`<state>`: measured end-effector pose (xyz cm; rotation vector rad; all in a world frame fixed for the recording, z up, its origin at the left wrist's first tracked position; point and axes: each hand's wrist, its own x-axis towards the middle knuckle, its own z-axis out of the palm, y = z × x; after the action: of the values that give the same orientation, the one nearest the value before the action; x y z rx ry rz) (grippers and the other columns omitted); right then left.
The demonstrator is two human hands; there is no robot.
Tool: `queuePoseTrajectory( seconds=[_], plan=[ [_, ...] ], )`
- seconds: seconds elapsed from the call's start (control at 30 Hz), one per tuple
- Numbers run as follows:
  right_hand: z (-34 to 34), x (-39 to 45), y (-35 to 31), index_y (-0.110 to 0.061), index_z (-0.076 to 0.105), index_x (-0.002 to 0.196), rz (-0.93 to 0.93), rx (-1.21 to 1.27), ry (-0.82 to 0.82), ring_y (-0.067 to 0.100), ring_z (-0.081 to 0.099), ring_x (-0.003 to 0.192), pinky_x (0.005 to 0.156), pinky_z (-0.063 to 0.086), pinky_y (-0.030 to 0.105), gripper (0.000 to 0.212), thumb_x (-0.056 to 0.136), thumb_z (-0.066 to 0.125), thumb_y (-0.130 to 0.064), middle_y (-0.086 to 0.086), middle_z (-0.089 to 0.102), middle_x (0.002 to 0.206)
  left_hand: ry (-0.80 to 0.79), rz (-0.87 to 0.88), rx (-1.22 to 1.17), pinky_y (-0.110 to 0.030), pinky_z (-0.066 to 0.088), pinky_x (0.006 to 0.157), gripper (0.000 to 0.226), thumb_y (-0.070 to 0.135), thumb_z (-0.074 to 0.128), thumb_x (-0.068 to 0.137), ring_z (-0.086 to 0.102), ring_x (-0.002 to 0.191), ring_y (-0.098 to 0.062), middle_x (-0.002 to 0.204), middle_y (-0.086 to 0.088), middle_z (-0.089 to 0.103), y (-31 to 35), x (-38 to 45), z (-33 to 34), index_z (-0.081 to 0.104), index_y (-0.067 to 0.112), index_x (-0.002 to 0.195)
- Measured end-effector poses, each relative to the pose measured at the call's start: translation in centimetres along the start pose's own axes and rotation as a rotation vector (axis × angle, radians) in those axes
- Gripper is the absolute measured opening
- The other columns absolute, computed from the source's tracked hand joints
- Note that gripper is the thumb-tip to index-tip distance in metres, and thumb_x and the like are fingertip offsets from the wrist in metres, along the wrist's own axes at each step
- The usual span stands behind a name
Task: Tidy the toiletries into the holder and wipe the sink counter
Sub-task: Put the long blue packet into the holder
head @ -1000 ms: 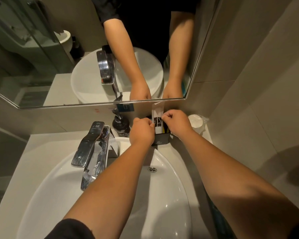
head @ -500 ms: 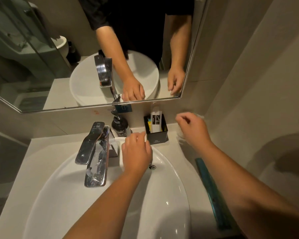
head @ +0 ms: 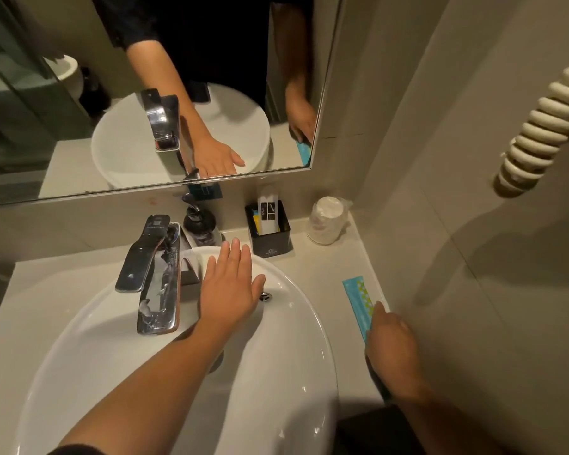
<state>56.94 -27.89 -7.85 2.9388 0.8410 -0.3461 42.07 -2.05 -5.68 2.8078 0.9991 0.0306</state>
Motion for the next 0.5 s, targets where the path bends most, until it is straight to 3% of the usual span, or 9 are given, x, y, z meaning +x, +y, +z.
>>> queuePoseTrajectory(
  seconds=[0.13,0.2,0.3,0.4,0.5],
  plan=[
    [-0.9,-0.7,0.3,-0.013,0.056,0.107,0.051,0.127,-0.079,0.029,0.066,0.092,0.075,0.051,0.036,0.024,0.088,0.059,-0.029,0.009,0.067,0.1,0.005,0.005,-0.001,-0.05,0.016,0.117,0.066,0.048,0.028,0.098,0.01,0.147,-0.031,0.159,-0.014,0.017,0.2,0.0,0.0,0.02,0.009,0.15],
    [-1.5,-1.1,0.5,-0.017,0.058,0.084,0.1,0.266,-0.134,0.03,0.066,0.082,0.069,0.049,0.036,0.012,0.084,0.062,-0.028,0.006,0.067,0.083,0.008,0.005,0.009,-0.05,0.016,0.117,0.066,0.048,0.027,0.098,0.01,0.147,-0.031,0.159,-0.014,0.017,0.2,0.0,0.0,0.02,0.009,0.15],
    [-3.4,-1.5,0.7,-0.017,0.042,0.051,0.176,0.65,-0.213,0.016,0.048,0.049,0.054,0.04,0.031,0.039,0.078,0.071,-0.018,-0.005,0.047,0.048,-0.002,0.003,0.013,-0.05,0.016,0.118,0.065,0.047,0.026,0.098,0.008,0.147,-0.031,0.159,-0.014,0.016,0.1,-0.1,-0.4,0.018,0.009,0.15],
    [-7.2,-1.7,-0.3,-0.012,0.051,0.054,0.122,0.978,-0.223,0.005,0.038,0.04,0.042,0.034,0.021,0.035,0.085,0.069,-0.01,-0.008,0.045,0.044,-0.042,-0.007,-0.025,-0.049,0.015,0.118,0.064,0.046,0.027,0.098,0.006,0.148,-0.03,0.16,-0.013,0.013,0.4,-0.1,-1.2,0.016,0.009,0.15],
    [-11.5,-0.3,-2.6,0.001,0.059,0.068,0.029,1.174,-0.196,0.009,0.042,0.042,0.039,0.035,0.017,0.023,0.089,0.062,-0.007,0.0,0.049,0.048,-0.1,-0.038,-0.059,-0.048,0.016,0.119,0.064,0.042,0.031,0.097,0.003,0.148,-0.029,0.161,-0.012,0.011,0.8,0.0,-2.0,0.015,0.011,0.15]
  ],
)
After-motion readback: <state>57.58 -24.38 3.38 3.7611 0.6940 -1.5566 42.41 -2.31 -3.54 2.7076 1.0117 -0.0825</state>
